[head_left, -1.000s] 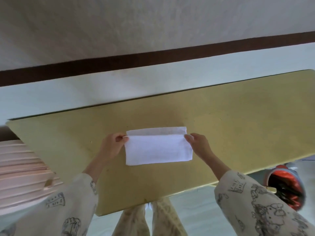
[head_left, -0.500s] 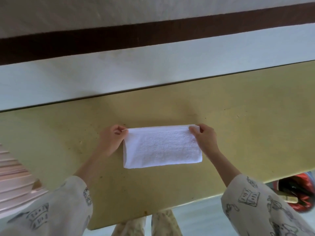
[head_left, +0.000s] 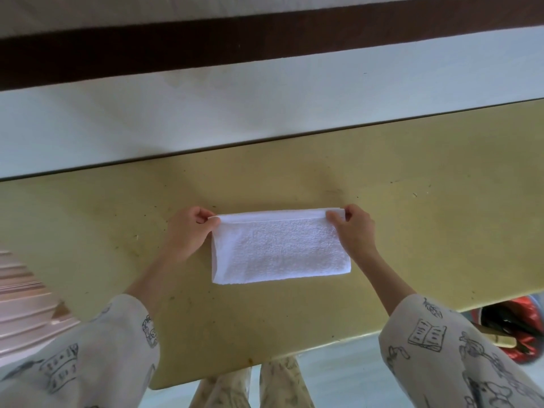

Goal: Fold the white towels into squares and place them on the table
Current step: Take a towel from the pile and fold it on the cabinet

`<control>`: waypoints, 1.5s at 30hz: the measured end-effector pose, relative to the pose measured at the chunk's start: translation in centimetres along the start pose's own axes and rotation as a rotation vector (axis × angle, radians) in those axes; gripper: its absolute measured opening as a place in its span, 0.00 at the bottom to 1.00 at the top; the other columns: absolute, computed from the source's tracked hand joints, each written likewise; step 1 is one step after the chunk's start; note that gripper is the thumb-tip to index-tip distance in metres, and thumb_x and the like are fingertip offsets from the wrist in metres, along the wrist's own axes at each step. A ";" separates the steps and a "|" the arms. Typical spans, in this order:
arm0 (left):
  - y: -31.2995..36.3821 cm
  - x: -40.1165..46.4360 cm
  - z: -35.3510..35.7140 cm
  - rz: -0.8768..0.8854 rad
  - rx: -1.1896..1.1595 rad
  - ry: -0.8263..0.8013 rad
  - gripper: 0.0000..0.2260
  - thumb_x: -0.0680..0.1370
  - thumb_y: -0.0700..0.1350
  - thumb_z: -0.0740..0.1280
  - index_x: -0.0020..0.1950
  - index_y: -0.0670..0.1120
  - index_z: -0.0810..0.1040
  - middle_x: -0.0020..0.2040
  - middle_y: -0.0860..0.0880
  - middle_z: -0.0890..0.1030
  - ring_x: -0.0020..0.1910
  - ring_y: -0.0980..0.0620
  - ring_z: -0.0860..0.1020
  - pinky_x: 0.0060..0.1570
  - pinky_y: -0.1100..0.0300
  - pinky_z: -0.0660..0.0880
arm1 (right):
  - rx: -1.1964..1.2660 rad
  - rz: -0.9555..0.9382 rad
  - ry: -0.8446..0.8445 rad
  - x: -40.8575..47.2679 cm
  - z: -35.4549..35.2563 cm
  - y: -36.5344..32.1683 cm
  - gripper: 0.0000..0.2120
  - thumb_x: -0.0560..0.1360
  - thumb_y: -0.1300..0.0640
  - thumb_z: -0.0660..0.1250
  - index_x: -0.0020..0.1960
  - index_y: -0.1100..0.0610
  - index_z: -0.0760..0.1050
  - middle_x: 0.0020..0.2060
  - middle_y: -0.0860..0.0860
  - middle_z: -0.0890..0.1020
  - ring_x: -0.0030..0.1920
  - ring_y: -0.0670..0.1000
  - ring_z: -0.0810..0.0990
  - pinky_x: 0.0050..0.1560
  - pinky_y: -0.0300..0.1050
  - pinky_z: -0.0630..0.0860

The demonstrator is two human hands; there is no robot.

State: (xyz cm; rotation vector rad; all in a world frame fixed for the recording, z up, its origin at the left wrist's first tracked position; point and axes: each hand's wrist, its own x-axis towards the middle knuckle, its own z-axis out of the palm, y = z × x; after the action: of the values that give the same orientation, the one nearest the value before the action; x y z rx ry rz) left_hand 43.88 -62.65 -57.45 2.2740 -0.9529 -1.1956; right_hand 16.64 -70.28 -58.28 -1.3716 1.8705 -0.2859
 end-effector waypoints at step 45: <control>-4.5 -3.1 7.2 0.576 0.857 0.120 0.25 0.79 0.57 0.50 0.74 0.50 0.58 0.75 0.41 0.59 0.74 0.42 0.56 0.71 0.44 0.53 | -0.775 -0.657 0.132 -3.1 5.6 4.4 0.32 0.75 0.35 0.49 0.74 0.50 0.59 0.74 0.59 0.60 0.74 0.59 0.56 0.72 0.57 0.51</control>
State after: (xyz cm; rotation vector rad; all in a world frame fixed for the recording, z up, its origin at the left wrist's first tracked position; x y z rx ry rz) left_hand 38.33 -57.53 -62.48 2.2891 -2.1779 -0.4144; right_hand 17.81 -64.40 -63.23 -2.5443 1.6323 0.0534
